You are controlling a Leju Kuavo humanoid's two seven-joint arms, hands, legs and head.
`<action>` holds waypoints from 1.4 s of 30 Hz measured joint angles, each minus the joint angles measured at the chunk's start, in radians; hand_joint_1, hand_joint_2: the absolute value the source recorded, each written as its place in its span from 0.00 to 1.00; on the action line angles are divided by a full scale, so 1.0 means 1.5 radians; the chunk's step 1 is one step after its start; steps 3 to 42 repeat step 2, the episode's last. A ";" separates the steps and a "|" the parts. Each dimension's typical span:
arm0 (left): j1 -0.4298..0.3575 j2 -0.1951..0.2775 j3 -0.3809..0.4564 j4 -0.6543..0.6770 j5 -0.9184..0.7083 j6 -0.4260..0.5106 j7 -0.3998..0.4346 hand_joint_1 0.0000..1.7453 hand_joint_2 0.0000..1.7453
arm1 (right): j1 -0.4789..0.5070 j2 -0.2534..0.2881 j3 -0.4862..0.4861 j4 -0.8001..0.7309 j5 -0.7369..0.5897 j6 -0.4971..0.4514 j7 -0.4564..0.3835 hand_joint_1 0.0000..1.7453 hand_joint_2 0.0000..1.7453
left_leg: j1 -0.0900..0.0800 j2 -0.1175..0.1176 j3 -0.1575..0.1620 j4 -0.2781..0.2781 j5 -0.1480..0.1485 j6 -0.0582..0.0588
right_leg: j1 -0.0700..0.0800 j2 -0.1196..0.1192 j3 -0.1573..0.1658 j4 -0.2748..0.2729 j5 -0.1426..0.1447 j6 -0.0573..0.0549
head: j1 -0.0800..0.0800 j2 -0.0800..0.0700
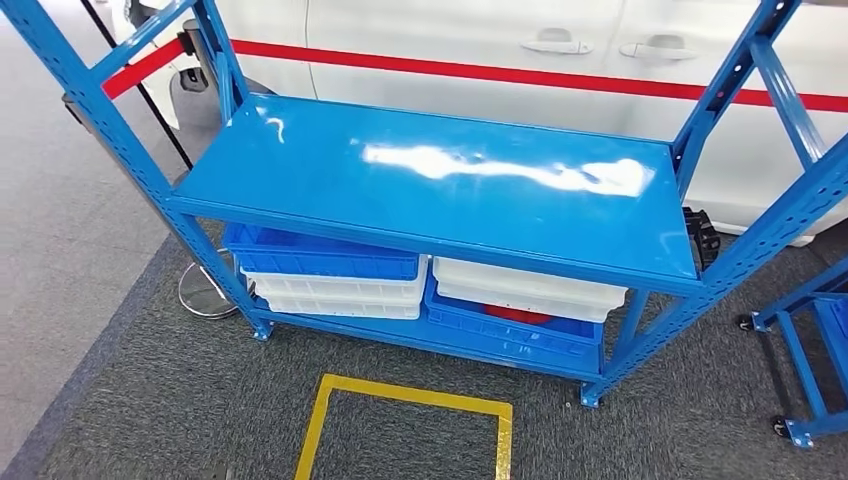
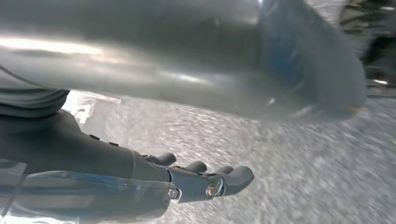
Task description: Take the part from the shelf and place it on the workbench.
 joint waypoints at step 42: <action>0.000 0.000 0.000 0.000 0.000 0.002 0.000 0.00 0.00 | -0.002 0.000 -0.003 0.000 -0.007 -0.005 -0.001 0.00 0.00 | -0.002 -0.004 -0.003 0.004 -0.004 -0.006 | 0.001 0.006 0.005 -0.015 0.000 -0.004 | 0.000 0.000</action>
